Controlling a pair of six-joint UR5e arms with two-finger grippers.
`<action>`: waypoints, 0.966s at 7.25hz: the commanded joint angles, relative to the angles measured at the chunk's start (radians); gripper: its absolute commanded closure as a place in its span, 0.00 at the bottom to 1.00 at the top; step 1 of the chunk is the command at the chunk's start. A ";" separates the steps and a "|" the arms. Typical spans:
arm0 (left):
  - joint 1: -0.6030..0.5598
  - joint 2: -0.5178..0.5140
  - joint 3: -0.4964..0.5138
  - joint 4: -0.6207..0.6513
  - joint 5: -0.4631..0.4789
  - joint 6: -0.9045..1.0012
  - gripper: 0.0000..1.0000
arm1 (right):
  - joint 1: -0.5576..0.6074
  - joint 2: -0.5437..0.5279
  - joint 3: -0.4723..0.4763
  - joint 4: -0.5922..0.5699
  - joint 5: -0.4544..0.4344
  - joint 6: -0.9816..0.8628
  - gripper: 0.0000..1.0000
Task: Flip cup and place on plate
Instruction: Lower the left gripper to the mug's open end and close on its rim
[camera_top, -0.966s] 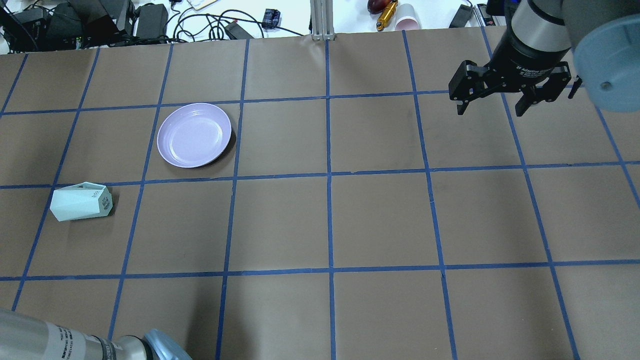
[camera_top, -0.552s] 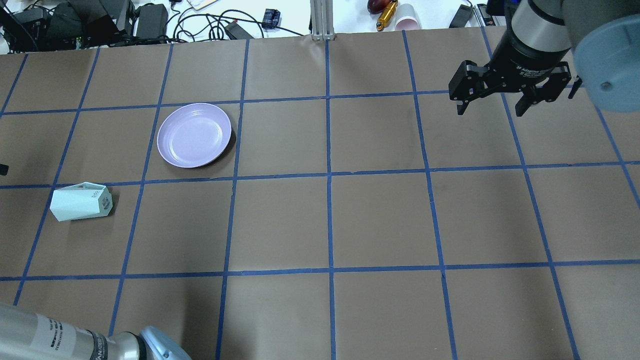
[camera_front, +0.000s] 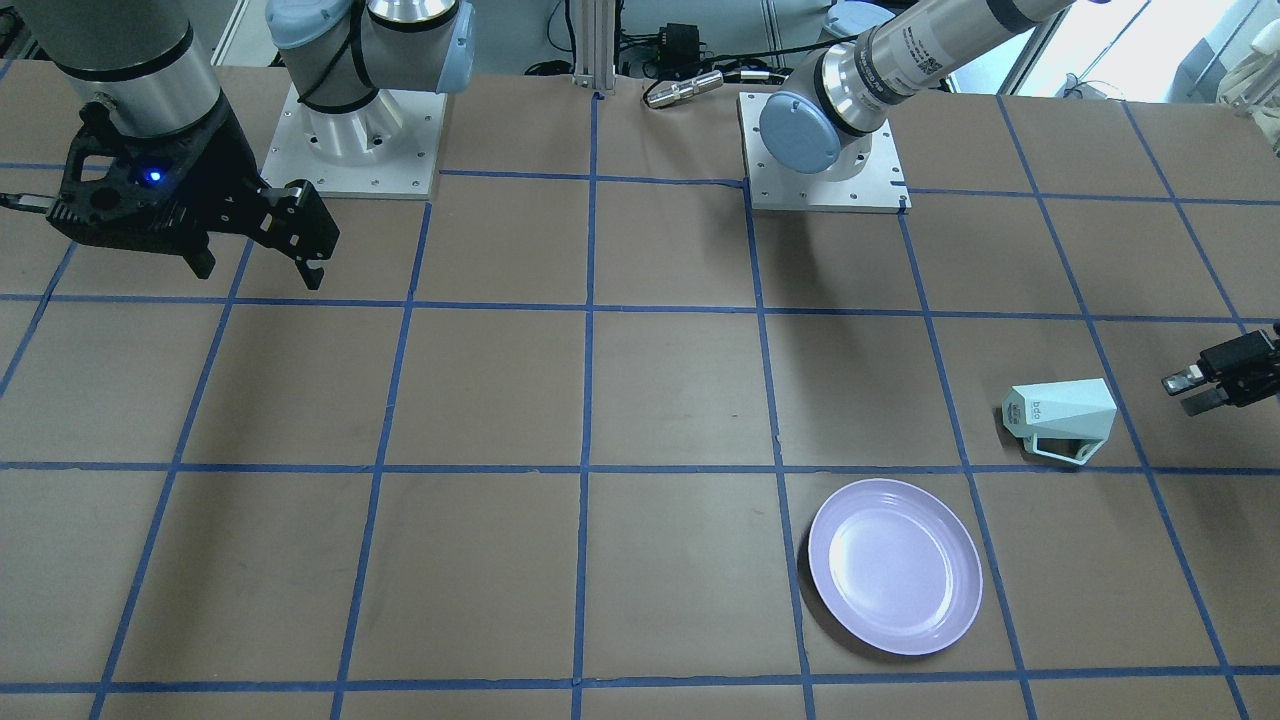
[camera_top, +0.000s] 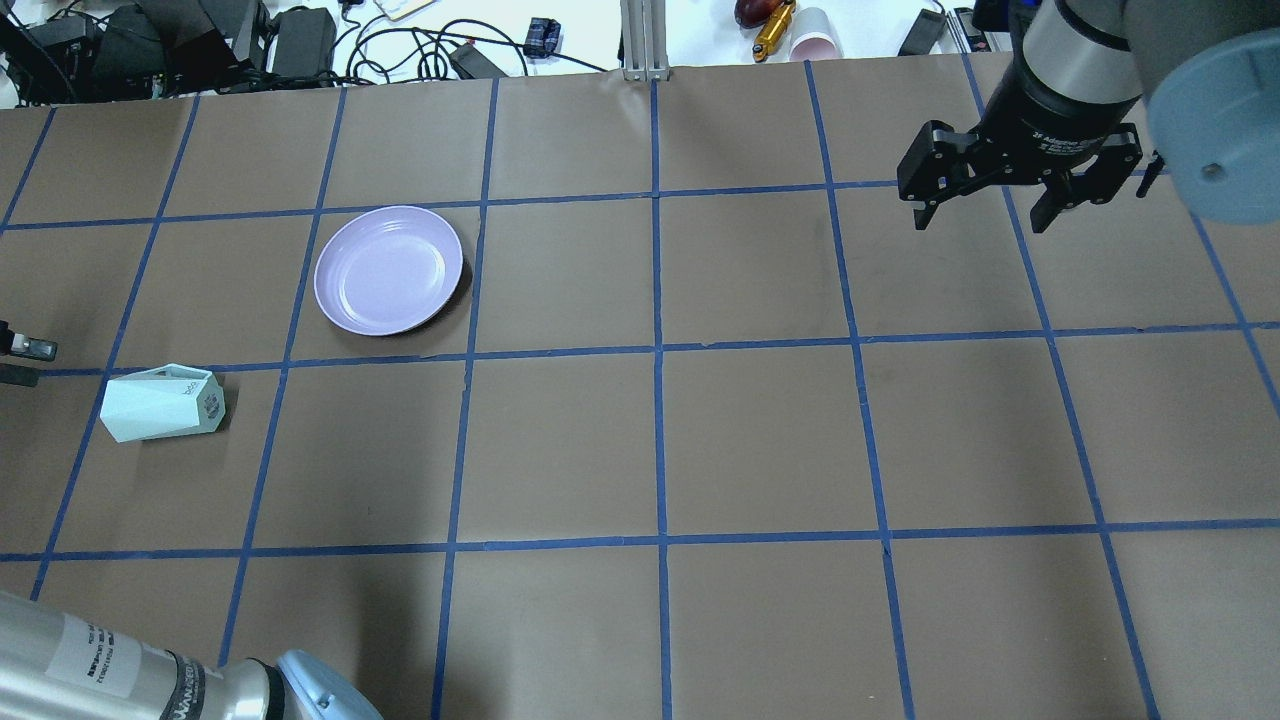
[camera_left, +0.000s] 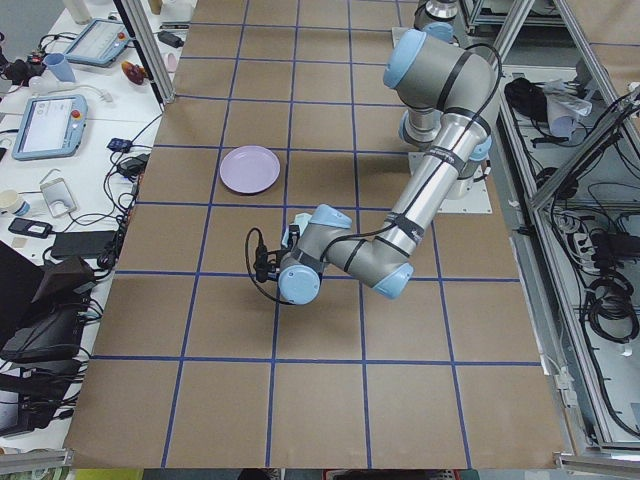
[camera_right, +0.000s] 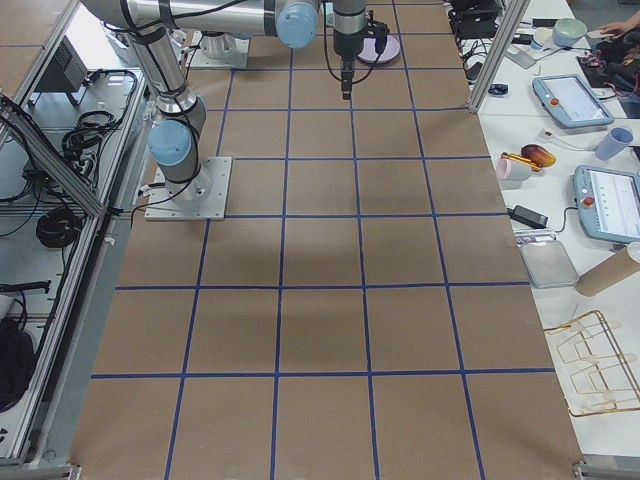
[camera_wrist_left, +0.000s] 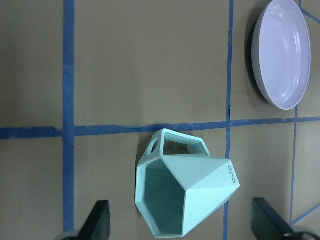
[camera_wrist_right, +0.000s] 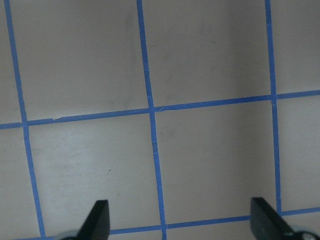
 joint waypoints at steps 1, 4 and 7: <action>0.020 -0.044 0.003 -0.045 -0.029 0.050 0.00 | 0.000 0.000 0.000 0.000 -0.001 0.000 0.00; 0.046 -0.084 0.000 -0.145 -0.071 0.082 0.00 | 0.000 0.000 0.000 0.000 -0.001 0.000 0.00; 0.048 -0.122 -0.005 -0.196 -0.071 0.228 0.00 | 0.000 0.000 0.000 0.000 -0.001 0.000 0.00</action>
